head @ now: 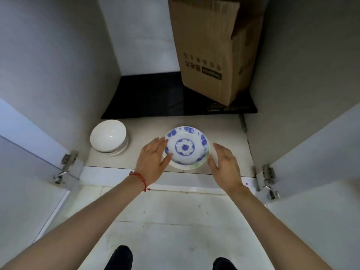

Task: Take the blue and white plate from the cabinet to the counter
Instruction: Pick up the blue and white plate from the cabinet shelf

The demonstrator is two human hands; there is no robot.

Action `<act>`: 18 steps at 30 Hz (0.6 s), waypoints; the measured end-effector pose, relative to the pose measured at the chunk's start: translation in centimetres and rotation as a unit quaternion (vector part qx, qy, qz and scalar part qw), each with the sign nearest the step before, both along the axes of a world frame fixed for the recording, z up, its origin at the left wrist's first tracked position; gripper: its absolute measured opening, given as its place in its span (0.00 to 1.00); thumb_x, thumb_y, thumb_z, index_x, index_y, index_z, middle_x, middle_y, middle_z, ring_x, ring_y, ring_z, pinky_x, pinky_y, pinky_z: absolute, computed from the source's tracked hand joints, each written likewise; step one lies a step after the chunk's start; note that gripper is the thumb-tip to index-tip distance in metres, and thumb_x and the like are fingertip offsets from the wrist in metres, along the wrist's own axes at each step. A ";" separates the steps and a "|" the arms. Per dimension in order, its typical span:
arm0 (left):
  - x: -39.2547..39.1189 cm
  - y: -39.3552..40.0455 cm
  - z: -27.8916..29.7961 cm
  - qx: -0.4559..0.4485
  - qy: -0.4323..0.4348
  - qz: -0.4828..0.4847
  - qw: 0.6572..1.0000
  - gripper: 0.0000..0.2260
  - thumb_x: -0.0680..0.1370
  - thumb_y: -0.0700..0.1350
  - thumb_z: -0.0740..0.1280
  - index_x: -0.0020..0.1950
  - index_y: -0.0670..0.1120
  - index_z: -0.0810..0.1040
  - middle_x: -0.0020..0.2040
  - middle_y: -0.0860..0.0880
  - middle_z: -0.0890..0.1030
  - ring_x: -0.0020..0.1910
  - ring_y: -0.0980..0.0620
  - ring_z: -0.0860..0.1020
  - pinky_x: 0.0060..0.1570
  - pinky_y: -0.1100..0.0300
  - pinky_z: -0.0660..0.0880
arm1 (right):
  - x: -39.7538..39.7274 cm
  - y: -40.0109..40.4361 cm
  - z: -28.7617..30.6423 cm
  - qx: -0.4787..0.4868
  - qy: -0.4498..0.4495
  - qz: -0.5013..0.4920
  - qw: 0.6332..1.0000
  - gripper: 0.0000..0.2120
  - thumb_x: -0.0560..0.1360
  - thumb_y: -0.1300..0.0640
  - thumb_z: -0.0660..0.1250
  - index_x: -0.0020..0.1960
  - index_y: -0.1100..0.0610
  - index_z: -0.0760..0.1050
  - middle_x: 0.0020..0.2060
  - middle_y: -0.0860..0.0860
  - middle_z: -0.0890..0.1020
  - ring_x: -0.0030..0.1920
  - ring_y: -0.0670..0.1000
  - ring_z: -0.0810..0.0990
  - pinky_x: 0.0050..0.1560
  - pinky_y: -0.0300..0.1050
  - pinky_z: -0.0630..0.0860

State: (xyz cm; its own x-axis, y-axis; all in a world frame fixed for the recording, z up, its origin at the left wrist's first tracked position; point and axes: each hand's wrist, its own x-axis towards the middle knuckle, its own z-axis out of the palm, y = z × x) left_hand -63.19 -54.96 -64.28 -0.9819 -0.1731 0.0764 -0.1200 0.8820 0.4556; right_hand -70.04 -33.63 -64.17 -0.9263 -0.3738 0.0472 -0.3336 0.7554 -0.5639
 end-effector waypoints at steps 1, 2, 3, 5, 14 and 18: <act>-0.4 -0.3 -1.2 0.000 0.002 0.000 1.000 0.22 0.78 0.49 0.59 0.69 0.41 0.63 0.70 0.40 0.68 0.71 0.43 0.62 0.70 0.50 0.59 | -0.5 -0.3 -1.2 -0.006 -0.001 -0.004 1.000 0.21 0.77 0.52 0.59 0.67 0.59 0.65 0.64 0.59 0.74 0.64 0.57 0.70 0.63 0.51 0.67; -0.8 -0.6 -2.4 -0.001 0.003 0.002 1.000 0.22 0.78 0.50 0.59 0.69 0.42 0.63 0.70 0.40 0.67 0.71 0.43 0.62 0.70 0.50 0.59 | -0.9 -0.5 -2.4 -0.014 -0.003 -0.008 1.000 0.20 0.77 0.51 0.59 0.66 0.58 0.65 0.64 0.58 0.74 0.64 0.56 0.70 0.63 0.50 0.68; -1.1 -0.9 -3.5 -0.002 0.003 0.005 1.000 0.22 0.78 0.50 0.59 0.69 0.42 0.63 0.70 0.40 0.68 0.71 0.43 0.62 0.70 0.49 0.59 | -1.3 -0.8 -3.5 -0.022 -0.004 -0.011 1.000 0.20 0.77 0.49 0.58 0.66 0.57 0.65 0.64 0.57 0.74 0.64 0.55 0.69 0.63 0.50 0.68; -1.4 -1.5 -5.6 -0.002 0.003 0.011 1.000 0.22 0.78 0.50 0.59 0.69 0.42 0.63 0.70 0.40 0.68 0.71 0.43 0.63 0.69 0.49 0.59 | -2.0 -1.2 -5.4 -0.031 -0.007 -0.014 0.999 0.20 0.77 0.48 0.57 0.66 0.56 0.65 0.64 0.56 0.74 0.65 0.54 0.69 0.63 0.50 0.69; -4.4 -2.7 -10.4 0.033 -0.003 0.051 0.998 0.22 0.78 0.50 0.59 0.69 0.41 0.64 0.70 0.40 0.68 0.70 0.42 0.64 0.69 0.49 0.60 | -5.1 -2.1 -9.9 -0.039 -0.026 -0.016 0.999 0.22 0.77 0.46 0.56 0.67 0.56 0.64 0.65 0.55 0.73 0.65 0.54 0.69 0.63 0.55 0.72; -6.0 -2.8 -11.4 0.052 -0.017 0.069 0.996 0.22 0.78 0.50 0.59 0.69 0.40 0.63 0.70 0.40 0.68 0.70 0.42 0.64 0.69 0.47 0.62 | -6.5 -2.2 -11.0 -0.038 -0.005 -0.038 0.999 0.21 0.77 0.48 0.57 0.65 0.58 0.66 0.62 0.57 0.76 0.62 0.55 0.72 0.62 0.56 0.73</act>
